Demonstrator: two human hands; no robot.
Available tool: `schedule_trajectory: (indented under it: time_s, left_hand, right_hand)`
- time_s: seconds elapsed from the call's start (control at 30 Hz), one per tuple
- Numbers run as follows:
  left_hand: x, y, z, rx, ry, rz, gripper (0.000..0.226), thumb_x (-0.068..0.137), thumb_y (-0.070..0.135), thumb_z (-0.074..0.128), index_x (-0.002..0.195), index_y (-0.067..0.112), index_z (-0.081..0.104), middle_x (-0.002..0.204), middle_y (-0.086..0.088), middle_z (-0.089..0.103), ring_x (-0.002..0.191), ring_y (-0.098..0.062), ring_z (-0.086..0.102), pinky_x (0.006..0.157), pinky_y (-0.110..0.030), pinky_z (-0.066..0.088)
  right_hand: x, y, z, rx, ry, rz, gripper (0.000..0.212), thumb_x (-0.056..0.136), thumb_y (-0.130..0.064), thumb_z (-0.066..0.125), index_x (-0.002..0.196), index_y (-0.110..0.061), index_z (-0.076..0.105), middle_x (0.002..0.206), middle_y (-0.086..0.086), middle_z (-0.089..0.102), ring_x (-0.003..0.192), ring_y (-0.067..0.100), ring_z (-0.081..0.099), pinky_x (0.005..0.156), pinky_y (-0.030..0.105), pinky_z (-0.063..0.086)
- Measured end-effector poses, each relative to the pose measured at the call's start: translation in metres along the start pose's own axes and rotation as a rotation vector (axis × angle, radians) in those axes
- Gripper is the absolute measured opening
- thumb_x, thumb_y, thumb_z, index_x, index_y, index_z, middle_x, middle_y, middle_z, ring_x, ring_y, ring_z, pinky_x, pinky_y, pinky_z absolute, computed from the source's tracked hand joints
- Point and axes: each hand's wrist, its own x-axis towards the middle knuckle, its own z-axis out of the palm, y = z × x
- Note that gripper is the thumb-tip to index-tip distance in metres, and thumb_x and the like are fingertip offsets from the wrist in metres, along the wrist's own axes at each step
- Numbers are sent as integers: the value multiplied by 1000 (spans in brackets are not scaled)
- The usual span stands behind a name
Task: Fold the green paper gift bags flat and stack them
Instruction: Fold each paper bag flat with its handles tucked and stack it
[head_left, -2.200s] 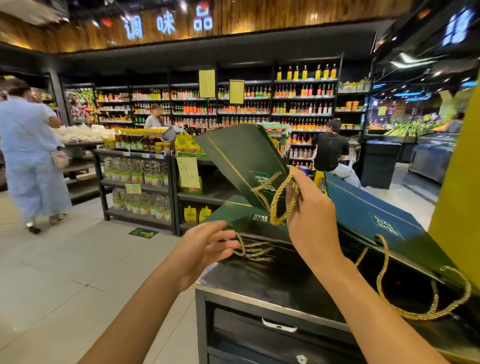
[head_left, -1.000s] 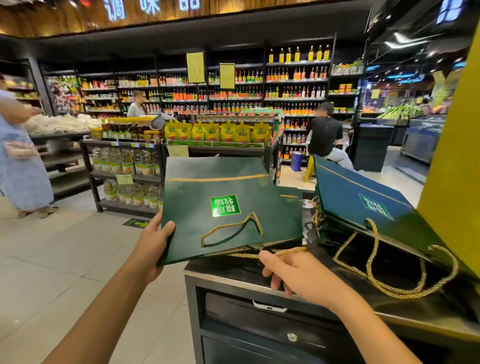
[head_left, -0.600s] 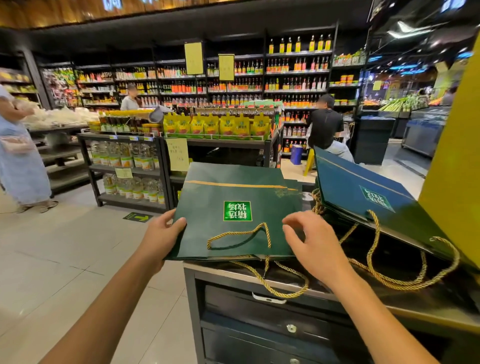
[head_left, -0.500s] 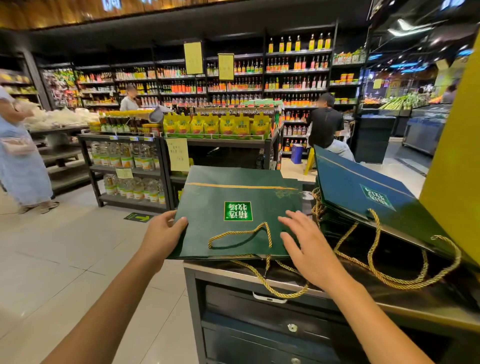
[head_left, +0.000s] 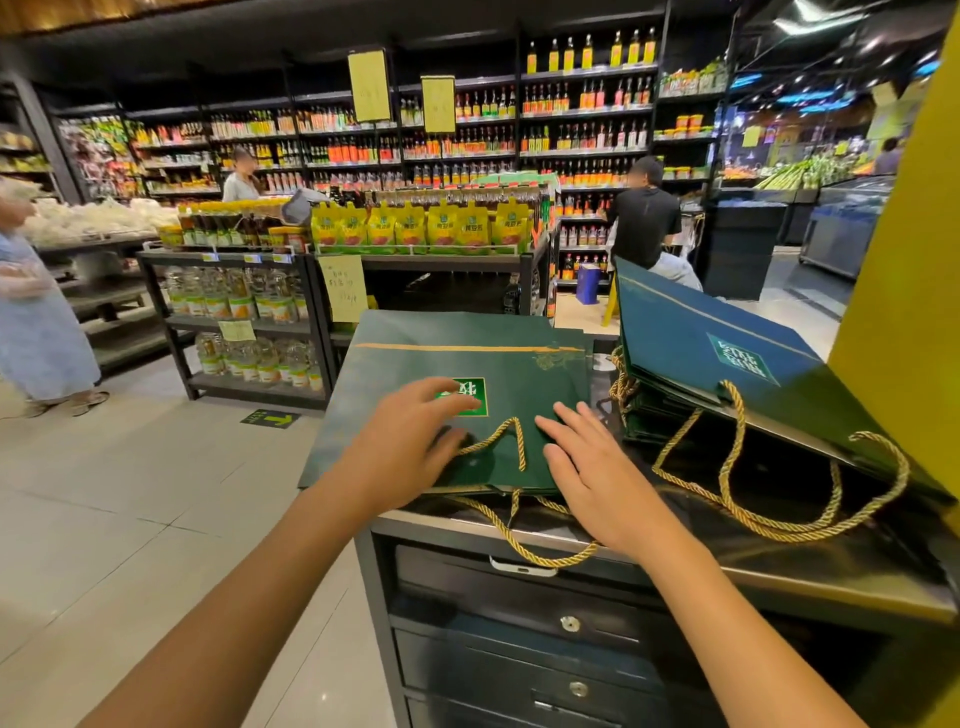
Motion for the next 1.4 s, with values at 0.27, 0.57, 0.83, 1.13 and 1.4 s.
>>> schedule_trajectory:
  time_s: [0.27,0.57,0.83,1.13,1.4]
  left_hand:
    - [13,31,18,-13,-218,194,49,105,14,49,149,34,47,163,1,31,146,-23,34,121,-42,31]
    - [18,41,18,163,-174,189,18,106,26,48,116,21,62,155,1,38,126,-22,52,98,-39,51]
    - [17,35,14,-476,74,55,13,104,19,53,100,29,59,124,9,48,112,-7,55,95,-20,46]
    - [-5,19,-10,-122,2,-37,60,93,35,71,146,31,44,146,6,49,132,-15,47,108,-38,44]
    - [-42,-15,-33,6,-112,-208,17,92,37,72,106,27,72,112,9,61,108,-11,57,96,-30,48]
  right_hand:
    - [0,0,0,31,0,-3,47,110,-36,32,157,-30,33,168,-10,17,155,7,-2,117,24,4]
    - [1,-2,-1,31,-4,15,49,109,-43,34,157,-35,33,167,-13,16,154,5,-4,122,35,10]
    - [1,-4,-3,66,-7,19,46,109,-39,30,155,-36,36,167,-12,19,154,5,-1,115,25,6]
    - [1,-2,0,43,-15,12,46,109,-40,33,155,-37,34,167,-13,17,154,5,-3,121,34,11]
    - [2,0,2,51,-21,14,47,109,-40,33,156,-36,33,167,-13,16,155,6,-5,122,37,13]
